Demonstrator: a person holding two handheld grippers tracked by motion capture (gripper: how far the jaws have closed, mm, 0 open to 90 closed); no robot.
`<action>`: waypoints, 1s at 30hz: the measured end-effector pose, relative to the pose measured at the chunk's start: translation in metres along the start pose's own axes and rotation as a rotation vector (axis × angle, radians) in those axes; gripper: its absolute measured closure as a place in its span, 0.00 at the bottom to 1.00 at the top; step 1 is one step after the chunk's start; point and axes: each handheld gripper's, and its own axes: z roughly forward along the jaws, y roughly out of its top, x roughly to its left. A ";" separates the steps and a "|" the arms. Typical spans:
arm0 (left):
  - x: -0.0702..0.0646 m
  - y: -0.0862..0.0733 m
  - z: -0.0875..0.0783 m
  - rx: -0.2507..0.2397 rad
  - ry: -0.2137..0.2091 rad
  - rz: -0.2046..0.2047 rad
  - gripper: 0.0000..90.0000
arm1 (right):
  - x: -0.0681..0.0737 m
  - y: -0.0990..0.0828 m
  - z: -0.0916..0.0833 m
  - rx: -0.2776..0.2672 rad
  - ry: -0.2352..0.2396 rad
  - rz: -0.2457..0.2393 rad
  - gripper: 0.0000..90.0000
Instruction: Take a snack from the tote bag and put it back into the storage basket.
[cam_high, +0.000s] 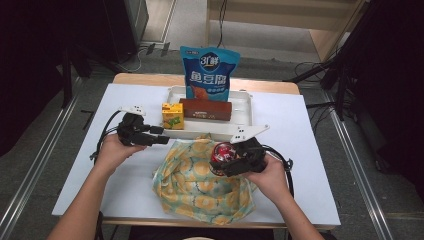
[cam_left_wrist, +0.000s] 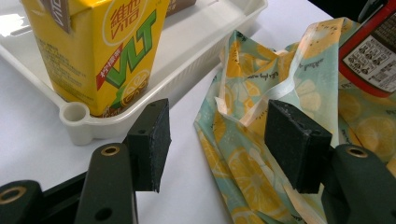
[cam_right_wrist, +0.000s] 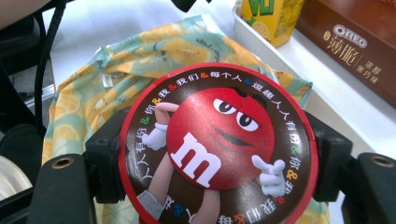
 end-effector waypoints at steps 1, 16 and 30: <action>0.000 0.000 0.000 0.000 -0.001 -0.001 0.46 | 0.000 0.000 0.000 0.001 -0.002 0.004 0.29; 0.000 0.000 -0.002 -0.015 0.002 0.003 0.46 | -0.006 0.016 -0.006 0.003 0.004 0.008 0.29; -0.001 0.000 -0.002 -0.011 0.000 0.005 0.46 | -0.021 0.032 -0.011 -0.003 0.004 0.017 0.29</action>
